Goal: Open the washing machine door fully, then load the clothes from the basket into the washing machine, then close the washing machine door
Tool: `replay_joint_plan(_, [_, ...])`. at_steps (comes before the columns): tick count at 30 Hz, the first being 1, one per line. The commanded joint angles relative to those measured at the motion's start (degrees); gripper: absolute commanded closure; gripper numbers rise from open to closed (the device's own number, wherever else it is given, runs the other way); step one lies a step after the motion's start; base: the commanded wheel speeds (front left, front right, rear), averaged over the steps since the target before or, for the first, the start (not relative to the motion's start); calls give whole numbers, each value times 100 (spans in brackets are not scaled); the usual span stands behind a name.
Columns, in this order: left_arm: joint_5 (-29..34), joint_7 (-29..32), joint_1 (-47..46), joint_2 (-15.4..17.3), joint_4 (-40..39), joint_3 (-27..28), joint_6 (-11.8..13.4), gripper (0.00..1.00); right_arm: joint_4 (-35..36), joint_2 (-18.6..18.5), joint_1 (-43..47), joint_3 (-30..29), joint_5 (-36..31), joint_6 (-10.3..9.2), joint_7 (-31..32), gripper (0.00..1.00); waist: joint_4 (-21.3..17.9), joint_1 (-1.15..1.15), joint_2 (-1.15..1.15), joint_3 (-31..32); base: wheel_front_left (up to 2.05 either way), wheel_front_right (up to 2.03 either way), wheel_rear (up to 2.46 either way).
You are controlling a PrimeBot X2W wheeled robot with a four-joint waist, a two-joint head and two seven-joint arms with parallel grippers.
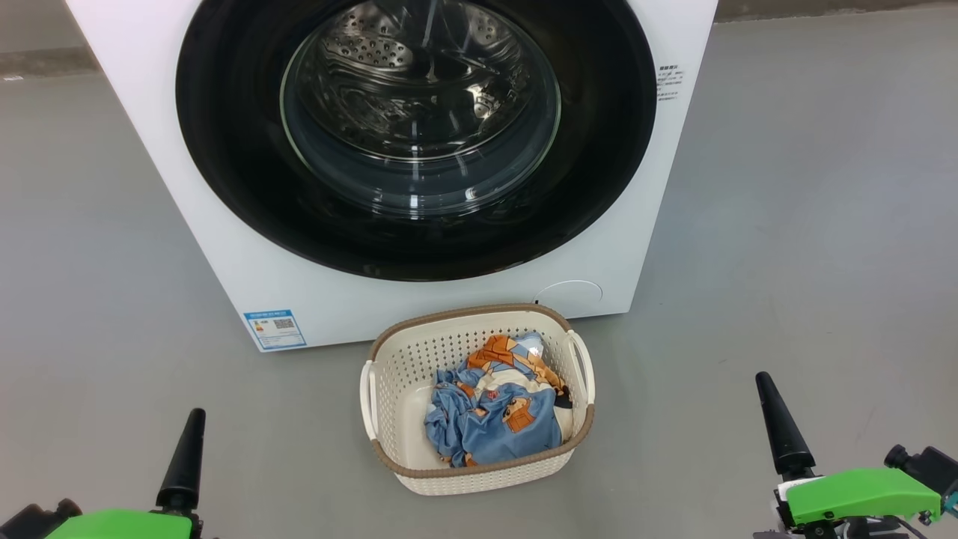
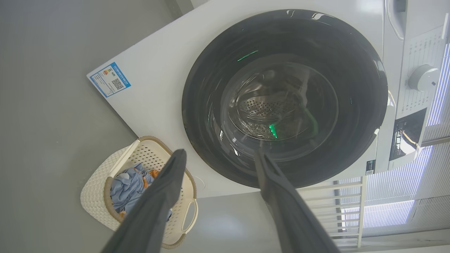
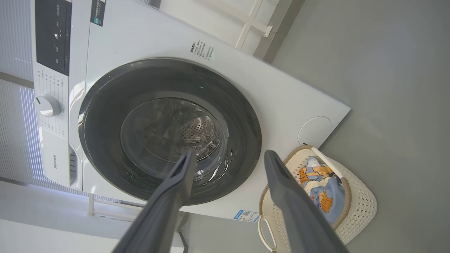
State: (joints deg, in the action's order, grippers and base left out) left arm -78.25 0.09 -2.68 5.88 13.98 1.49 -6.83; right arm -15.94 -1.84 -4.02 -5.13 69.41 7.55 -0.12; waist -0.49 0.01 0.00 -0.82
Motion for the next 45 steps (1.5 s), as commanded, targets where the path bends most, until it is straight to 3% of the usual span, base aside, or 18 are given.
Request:
replay_joint_plan(1, [218, -82, -265, 182, -225, 43, -32, 0, 193, -49, -270, 88, -297, -2, -71, 0, -4, -1, 0, -2, 0, 0, 0])
replay_joint_plan(45, [3171, -824, -201, 971, -631, -313, -50, 0, 468, -90, -459, 458, -4217, -4, -808, 0, -119, -1, 0, -30, 0, 0, 0])
